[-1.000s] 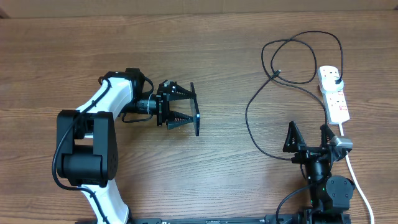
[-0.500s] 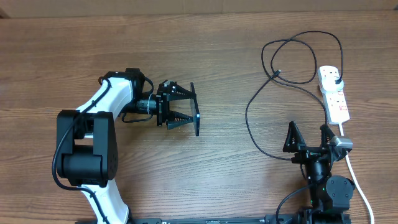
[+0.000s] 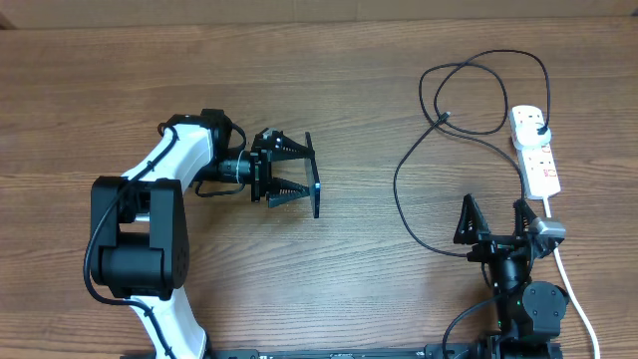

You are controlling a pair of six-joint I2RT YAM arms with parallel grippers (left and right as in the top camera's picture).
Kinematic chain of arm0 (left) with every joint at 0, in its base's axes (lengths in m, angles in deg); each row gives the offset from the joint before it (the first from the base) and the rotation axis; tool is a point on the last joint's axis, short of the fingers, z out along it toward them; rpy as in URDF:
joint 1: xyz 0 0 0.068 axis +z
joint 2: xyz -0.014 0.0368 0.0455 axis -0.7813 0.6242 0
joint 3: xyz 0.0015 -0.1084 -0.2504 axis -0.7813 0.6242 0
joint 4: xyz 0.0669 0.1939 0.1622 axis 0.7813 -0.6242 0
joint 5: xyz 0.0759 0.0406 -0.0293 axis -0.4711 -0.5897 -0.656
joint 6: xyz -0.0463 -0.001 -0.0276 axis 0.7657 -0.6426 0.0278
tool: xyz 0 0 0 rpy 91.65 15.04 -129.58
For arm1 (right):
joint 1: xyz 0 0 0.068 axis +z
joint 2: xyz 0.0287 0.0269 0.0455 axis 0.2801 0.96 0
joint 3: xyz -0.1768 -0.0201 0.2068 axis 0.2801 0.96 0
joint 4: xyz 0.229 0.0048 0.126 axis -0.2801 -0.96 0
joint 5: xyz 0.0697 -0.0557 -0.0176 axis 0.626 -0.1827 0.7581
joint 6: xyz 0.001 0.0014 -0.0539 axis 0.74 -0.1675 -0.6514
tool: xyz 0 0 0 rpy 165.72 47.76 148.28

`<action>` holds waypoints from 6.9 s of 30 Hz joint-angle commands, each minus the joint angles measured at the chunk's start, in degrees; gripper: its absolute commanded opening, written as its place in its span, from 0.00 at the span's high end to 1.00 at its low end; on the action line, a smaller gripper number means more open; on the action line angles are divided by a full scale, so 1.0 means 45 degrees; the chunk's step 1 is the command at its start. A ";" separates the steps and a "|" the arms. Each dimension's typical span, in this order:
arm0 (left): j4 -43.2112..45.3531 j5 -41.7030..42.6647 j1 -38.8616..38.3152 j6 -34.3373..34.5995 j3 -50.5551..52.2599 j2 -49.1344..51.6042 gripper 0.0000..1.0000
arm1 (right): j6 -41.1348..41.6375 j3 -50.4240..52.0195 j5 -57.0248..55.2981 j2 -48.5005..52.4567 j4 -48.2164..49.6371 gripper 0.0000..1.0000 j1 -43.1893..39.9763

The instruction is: Plug charger to phone and switch on socket

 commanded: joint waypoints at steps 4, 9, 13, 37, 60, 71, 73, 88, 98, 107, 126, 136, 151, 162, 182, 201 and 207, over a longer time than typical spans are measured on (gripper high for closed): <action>-0.0044 0.0670 0.0000 -0.0194 -0.0005 0.0117 0.44 | -0.0097 0.0136 -0.0136 -0.0151 0.0039 0.00 -0.0010; -0.0049 0.0680 0.0000 -0.0189 -0.0005 0.0117 0.44 | -0.0097 0.0136 -0.0136 -0.0151 0.0039 0.00 -0.0010; -0.0049 0.0787 0.0005 0.0049 -0.0005 0.0117 0.44 | -0.0097 0.0136 -0.0136 -0.0151 0.0039 0.00 -0.0010; -0.0049 0.0787 0.0005 0.0044 -0.0005 0.0117 0.44 | 0.0053 0.0136 0.1156 -0.0151 0.0160 0.00 -0.0010; -0.0039 0.0767 0.0005 0.0039 -0.0005 0.0117 0.43 | 0.7640 -0.0607 0.9651 -0.0141 0.2497 0.00 -0.0010; -0.0034 0.0767 0.0005 0.0029 -0.0005 0.0117 0.43 | 0.6135 -0.4707 0.9831 0.3779 -0.1010 0.01 -0.0005; -0.0039 0.0772 0.0005 0.0034 -0.0005 0.0117 0.43 | 0.5285 -0.5950 0.9840 0.5027 -0.1904 0.01 0.0024; -0.0034 0.0767 0.0005 -0.0005 -0.0005 0.0117 0.43 | 0.2365 -1.2332 0.3609 1.0074 -0.8446 0.01 0.5479; -0.0034 0.0767 0.0005 -0.0010 -0.0005 0.0117 0.43 | 0.3390 -1.2332 0.0777 1.1283 -0.7461 0.01 1.0637; 0.0194 0.0782 0.0005 -0.0005 -0.0005 0.0117 0.43 | 0.2919 -1.2332 0.1146 1.2002 -0.5532 0.00 1.1385; 0.0204 0.0777 0.0005 -0.0005 -0.0005 0.0117 0.42 | 0.4833 -1.2327 -0.8417 1.5786 -0.4371 0.00 1.4532; 0.0262 0.0767 0.0005 -0.0010 -0.0005 0.0117 0.42 | 0.4823 -1.2327 -0.9034 1.7267 -0.3614 0.04 1.4528; 0.0257 0.0767 0.0005 -0.0010 -0.0005 0.0117 0.41 | 0.4575 -1.2327 -0.8612 1.8015 -0.2948 0.40 1.4513; 0.0301 0.0763 0.0005 -0.0015 -0.0005 0.0117 0.41 | 0.4532 -1.2327 -0.8646 1.8034 -0.2856 0.59 1.4513; 0.0345 0.0529 0.0005 -0.0058 -0.0005 0.0117 0.40 | 0.4537 -1.2332 -0.8646 1.8034 -0.2812 0.92 1.4513; 0.1875 -0.0432 0.0627 0.0097 -0.0010 0.0117 0.00 | 0.4687 -1.2332 -0.8621 1.7782 -0.3060 0.96 1.4508; 0.2312 -0.1360 0.1642 -0.0024 -0.0044 0.0015 0.00 | 0.5921 -1.2342 -0.9136 1.6524 -0.5076 0.96 1.3867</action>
